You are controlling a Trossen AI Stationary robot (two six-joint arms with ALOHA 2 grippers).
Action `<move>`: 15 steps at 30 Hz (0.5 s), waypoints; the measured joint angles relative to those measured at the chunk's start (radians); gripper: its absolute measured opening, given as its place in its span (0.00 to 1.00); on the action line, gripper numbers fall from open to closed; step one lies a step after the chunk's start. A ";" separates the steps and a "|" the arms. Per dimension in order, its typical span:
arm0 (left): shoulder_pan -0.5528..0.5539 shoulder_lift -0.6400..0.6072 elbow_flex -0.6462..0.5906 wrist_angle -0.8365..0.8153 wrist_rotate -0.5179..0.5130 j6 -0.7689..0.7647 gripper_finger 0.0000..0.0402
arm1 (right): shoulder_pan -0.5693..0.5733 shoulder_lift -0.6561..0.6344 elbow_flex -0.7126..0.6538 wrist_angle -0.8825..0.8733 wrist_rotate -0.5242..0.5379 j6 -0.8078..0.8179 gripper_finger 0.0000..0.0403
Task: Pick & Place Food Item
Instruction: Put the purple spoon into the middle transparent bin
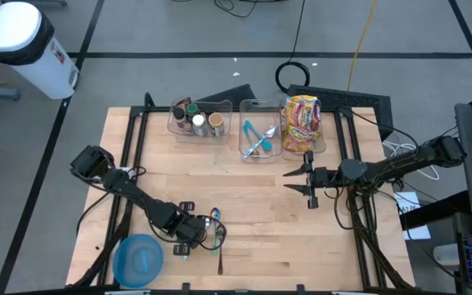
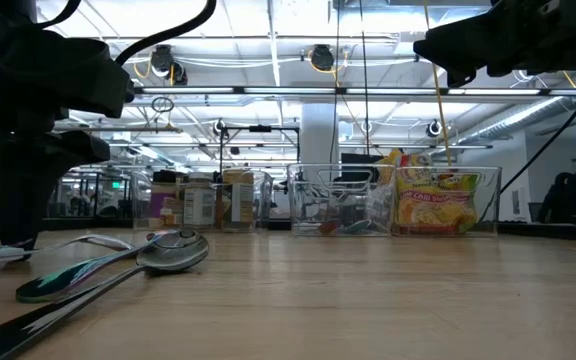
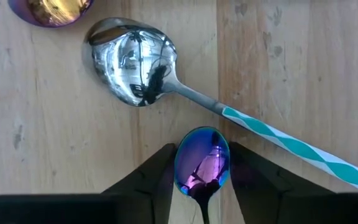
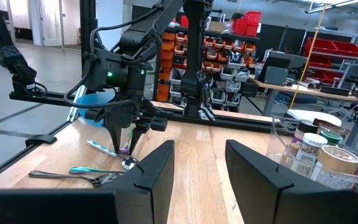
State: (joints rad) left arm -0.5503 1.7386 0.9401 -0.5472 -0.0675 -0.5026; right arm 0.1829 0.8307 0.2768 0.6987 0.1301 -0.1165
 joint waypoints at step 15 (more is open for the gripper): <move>0.019 -0.126 0.042 -0.005 -0.117 0.016 0.33 | 0.000 0.000 0.000 0.000 0.000 0.000 0.33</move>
State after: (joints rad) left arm -0.5308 1.6123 0.9821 -0.5522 -0.1841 -0.4871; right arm 0.1833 0.8303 0.2768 0.6987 0.1301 -0.1164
